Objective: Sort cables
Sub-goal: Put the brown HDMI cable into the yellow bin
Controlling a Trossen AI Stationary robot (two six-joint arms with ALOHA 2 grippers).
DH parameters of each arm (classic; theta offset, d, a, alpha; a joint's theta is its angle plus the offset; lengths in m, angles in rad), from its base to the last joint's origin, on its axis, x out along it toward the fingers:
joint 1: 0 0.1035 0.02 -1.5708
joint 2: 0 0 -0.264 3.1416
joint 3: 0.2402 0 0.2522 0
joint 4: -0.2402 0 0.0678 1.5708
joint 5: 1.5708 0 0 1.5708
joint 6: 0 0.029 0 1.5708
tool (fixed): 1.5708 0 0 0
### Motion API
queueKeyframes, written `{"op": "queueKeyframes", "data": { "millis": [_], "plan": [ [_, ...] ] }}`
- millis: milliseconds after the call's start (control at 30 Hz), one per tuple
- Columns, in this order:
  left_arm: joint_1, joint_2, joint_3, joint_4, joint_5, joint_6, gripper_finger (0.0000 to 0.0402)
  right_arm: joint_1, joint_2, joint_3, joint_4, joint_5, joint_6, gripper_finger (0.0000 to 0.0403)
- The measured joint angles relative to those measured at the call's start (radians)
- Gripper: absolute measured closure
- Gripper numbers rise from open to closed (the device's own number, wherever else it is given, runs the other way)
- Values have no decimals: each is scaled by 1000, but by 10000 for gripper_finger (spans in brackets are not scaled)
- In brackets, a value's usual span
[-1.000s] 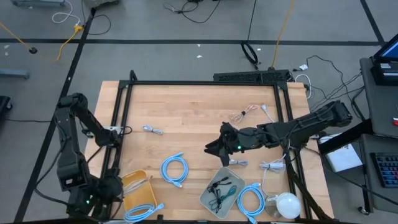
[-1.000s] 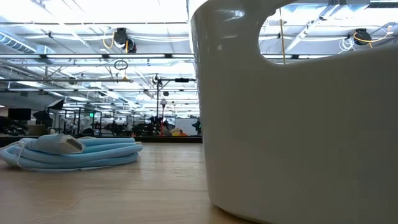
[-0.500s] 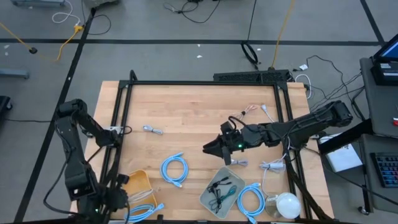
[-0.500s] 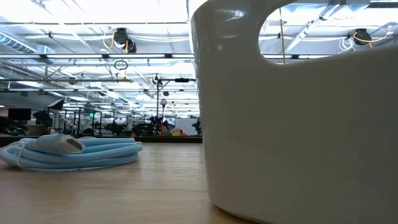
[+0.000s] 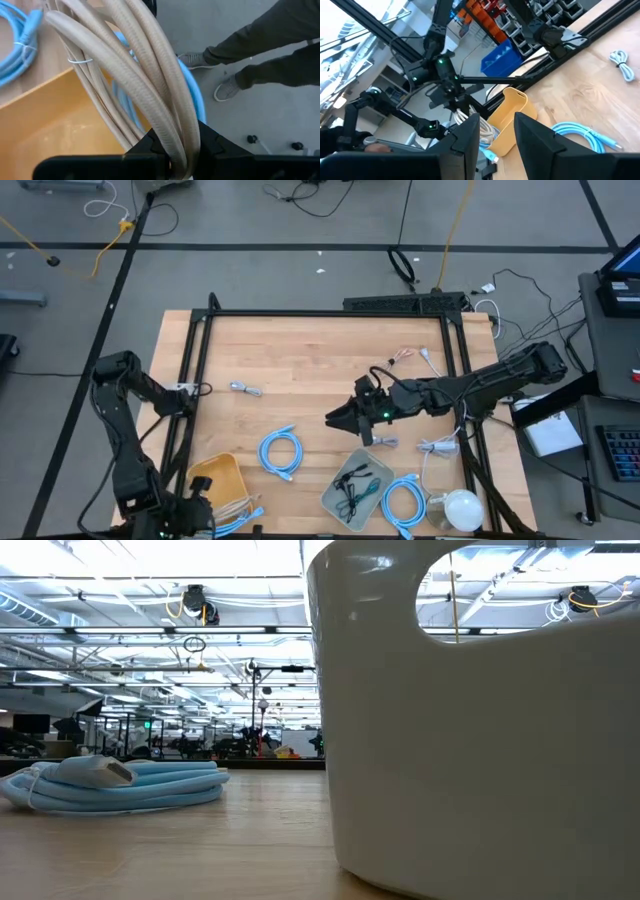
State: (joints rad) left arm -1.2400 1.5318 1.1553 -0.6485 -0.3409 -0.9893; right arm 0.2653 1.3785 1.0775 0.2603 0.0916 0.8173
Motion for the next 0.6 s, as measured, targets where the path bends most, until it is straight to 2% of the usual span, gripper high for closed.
{"op": "queueKeyframes", "data": {
  "millis": [300,467,600],
  "plan": [
    [0,18,0,-29,7,-93,363,5,0,0,13,-15,0,289],
    [-8,18,0,-67,15,-140,330,11,0,0,13,-15,0,289],
    [-8,18,0,-67,43,-140,335,15,0,0,13,-15,3,289]
  ]
}}
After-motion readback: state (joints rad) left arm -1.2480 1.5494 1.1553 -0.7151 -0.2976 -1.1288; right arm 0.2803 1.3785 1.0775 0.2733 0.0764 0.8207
